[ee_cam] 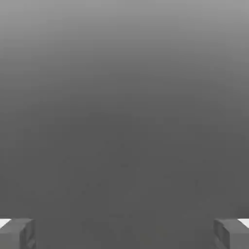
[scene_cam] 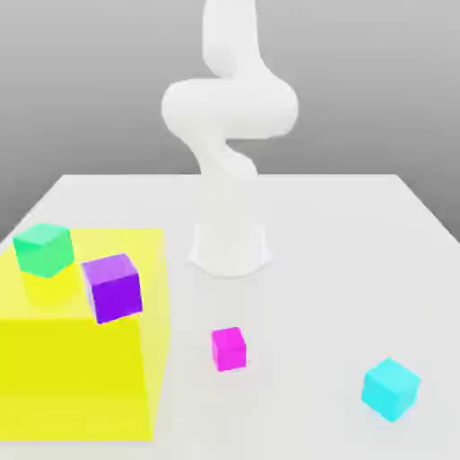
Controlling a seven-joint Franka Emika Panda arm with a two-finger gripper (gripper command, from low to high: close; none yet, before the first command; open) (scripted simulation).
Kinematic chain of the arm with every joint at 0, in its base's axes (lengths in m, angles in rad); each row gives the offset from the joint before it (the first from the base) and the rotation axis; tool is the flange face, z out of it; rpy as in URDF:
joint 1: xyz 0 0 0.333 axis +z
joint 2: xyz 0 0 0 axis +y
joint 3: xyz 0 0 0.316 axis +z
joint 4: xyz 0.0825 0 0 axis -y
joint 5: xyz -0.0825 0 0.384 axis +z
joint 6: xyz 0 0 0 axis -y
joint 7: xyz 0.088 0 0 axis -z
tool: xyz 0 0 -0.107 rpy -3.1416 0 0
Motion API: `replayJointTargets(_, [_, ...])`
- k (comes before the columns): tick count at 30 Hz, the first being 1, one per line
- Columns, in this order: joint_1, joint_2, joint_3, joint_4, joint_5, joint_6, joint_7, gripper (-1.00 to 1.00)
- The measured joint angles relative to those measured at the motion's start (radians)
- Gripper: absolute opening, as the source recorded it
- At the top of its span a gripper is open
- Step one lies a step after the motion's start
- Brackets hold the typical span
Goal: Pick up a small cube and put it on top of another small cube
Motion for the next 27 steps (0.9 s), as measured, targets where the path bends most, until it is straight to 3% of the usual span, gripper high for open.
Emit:
replayJointTargets(16, [-0.102,0.363,0.112,-0.341,0.158,0.297,0.520,0.00])
replayJointTargets(27, [-0.188,0.598,0.240,-0.577,0.134,0.509,0.976,0.00])
